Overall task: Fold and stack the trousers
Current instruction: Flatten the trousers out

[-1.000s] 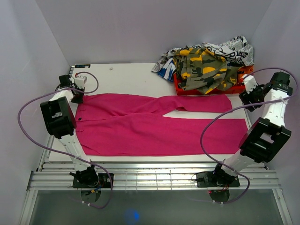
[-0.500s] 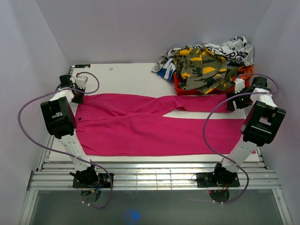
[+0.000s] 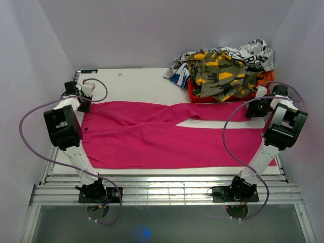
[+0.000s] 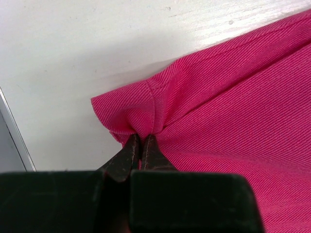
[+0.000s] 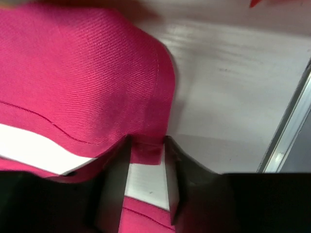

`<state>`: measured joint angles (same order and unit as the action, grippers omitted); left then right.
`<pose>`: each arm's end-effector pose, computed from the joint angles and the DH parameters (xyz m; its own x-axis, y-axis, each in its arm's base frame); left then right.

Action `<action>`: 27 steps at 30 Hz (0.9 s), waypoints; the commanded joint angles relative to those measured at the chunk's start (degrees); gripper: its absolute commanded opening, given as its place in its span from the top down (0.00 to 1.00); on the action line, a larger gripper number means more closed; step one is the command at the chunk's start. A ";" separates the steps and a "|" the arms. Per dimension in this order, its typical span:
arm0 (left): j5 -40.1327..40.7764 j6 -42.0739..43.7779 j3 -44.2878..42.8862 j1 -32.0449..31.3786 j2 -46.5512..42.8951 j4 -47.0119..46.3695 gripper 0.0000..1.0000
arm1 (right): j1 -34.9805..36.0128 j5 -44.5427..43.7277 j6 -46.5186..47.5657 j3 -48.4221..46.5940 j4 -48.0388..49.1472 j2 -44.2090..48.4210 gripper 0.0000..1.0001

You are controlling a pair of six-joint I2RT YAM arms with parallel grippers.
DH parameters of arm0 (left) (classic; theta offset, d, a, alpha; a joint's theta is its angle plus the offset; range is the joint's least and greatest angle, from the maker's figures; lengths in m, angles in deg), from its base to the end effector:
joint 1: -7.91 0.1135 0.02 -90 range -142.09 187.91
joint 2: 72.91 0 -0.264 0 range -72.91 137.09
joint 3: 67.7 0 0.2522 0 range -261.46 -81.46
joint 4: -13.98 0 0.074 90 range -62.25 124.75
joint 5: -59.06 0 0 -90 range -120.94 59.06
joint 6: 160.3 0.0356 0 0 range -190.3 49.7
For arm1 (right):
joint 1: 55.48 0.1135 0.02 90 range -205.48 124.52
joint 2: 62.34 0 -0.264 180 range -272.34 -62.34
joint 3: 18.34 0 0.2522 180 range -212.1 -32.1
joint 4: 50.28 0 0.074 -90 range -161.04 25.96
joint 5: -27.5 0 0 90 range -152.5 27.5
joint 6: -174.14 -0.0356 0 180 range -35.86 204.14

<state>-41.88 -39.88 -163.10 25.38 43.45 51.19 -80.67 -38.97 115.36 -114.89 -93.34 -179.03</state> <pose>0.4124 0.1227 0.1673 -0.7998 0.2695 -0.5364 0.2385 0.9627 0.1280 0.3892 -0.1674 0.1673 -0.8086 -0.1449 -0.5703 -0.2242 0.9719 0.0710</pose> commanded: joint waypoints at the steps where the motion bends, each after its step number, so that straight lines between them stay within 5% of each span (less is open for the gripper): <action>1: 0.30 0.70 1.14 -0.07 -2.80 1.87 1.00 | -1.09 2.92 1.55 -1.77 -6.81 -1.09 0.63; 2: 0.39 0.61 1.14 0.01 -2.71 1.87 1.00 | -1.44 3.01 1.82 -1.68 -6.82 -0.66 0.79; 5: 0.74 0.17 1.14 0.63 -2.80 1.78 1.00 | -3.46 3.10 2.70 -2.03 -7.44 2.33 0.92; 15: 2.15 1.84 -1.94 5.20 -0.96 2.57 1.00 | -12.24 -2.17 18.50 3.93 -10.43 13.93 0.92; 25: 3.91 4.92 -2.03 5.38 1.68 3.54 1.00 | -13.66 -10.69 24.50 13.88 -8.57 12.89 0.92; 27: 2.16 5.70 -1.76 5.38 1.68 4.33 1.00 | -13.66 -10.09 24.41 13.27 -9.98 11.75 0.79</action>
<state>-43.28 -37.83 -164.13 29.12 43.90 53.74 -93.02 -43.95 136.96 -101.07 -104.64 -165.93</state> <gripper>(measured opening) 0.027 0.165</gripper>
